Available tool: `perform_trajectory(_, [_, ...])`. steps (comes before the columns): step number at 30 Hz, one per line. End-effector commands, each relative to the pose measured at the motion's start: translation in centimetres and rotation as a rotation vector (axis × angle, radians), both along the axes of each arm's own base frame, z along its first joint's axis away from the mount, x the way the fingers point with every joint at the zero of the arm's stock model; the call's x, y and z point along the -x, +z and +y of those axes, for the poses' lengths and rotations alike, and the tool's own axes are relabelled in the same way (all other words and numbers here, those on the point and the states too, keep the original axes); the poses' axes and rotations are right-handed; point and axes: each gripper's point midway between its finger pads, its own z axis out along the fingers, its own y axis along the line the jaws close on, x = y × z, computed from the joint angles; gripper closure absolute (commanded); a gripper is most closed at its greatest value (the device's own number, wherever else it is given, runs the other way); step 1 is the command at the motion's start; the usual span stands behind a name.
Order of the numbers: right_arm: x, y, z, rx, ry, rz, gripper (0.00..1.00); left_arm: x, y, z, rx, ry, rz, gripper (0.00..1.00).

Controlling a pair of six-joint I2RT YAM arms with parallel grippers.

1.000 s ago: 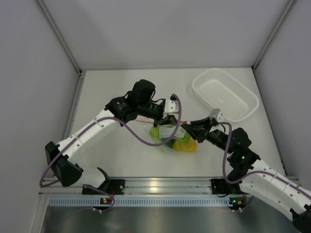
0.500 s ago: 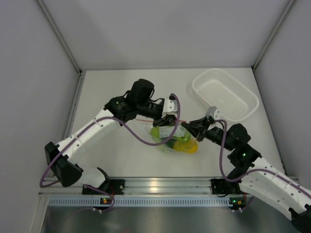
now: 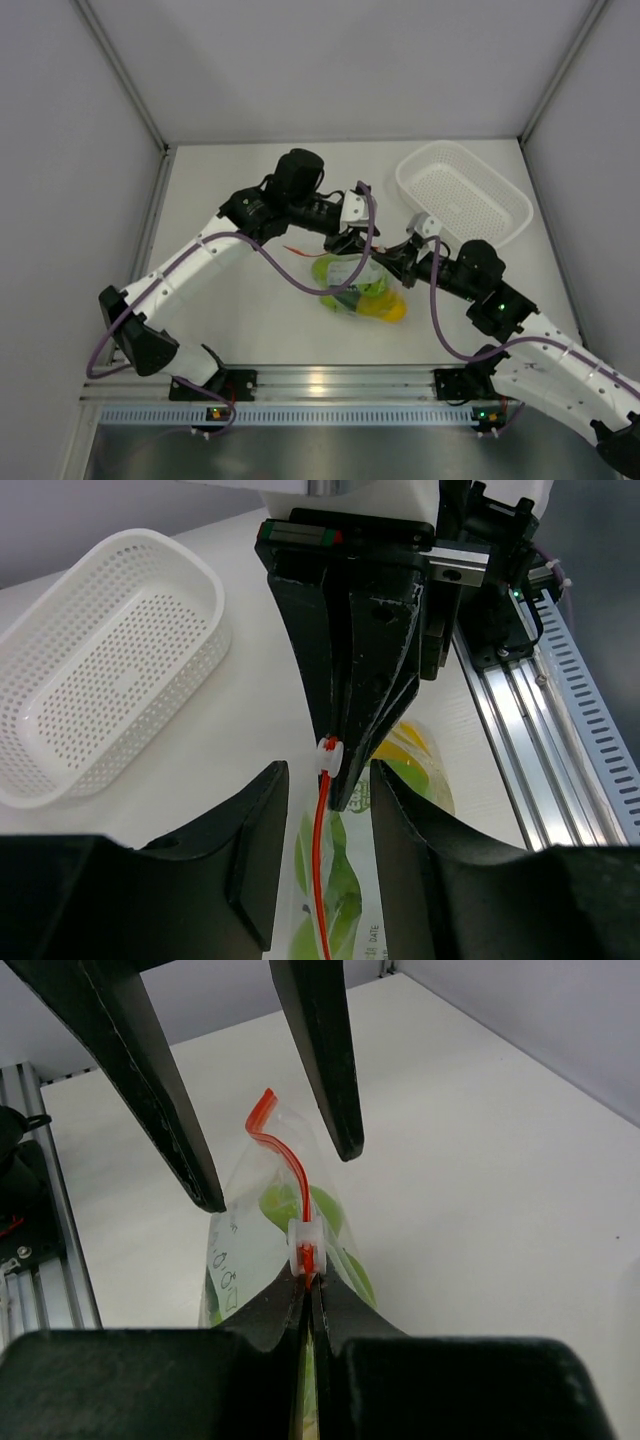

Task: Open the zip-top bag and remove the fake food

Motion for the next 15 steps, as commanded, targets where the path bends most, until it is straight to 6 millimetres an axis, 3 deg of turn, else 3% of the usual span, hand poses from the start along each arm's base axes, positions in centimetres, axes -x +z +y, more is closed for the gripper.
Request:
perform_trajectory(1, [0.1,3.0,0.0,-0.037,0.018,-0.066,1.0,0.4,1.3,-1.3,0.047,-0.058,-0.038,0.57])
perform_trajectory(9, [0.2,3.1,0.0,-0.043,0.023,-0.073,1.0,0.9,0.0,-2.3,0.037,-0.11,-0.004,0.66])
perform_trajectory(14, [0.2,3.5,-0.3,-0.059,0.004,-0.085,1.0,0.7,-0.7,-2.4,0.023,-0.107,0.005,0.81])
perform_trajectory(15, [0.3,3.5,-0.4,-0.062,0.004,-0.086,1.0,0.7,-0.7,-2.4,0.02,-0.103,0.004,0.93])
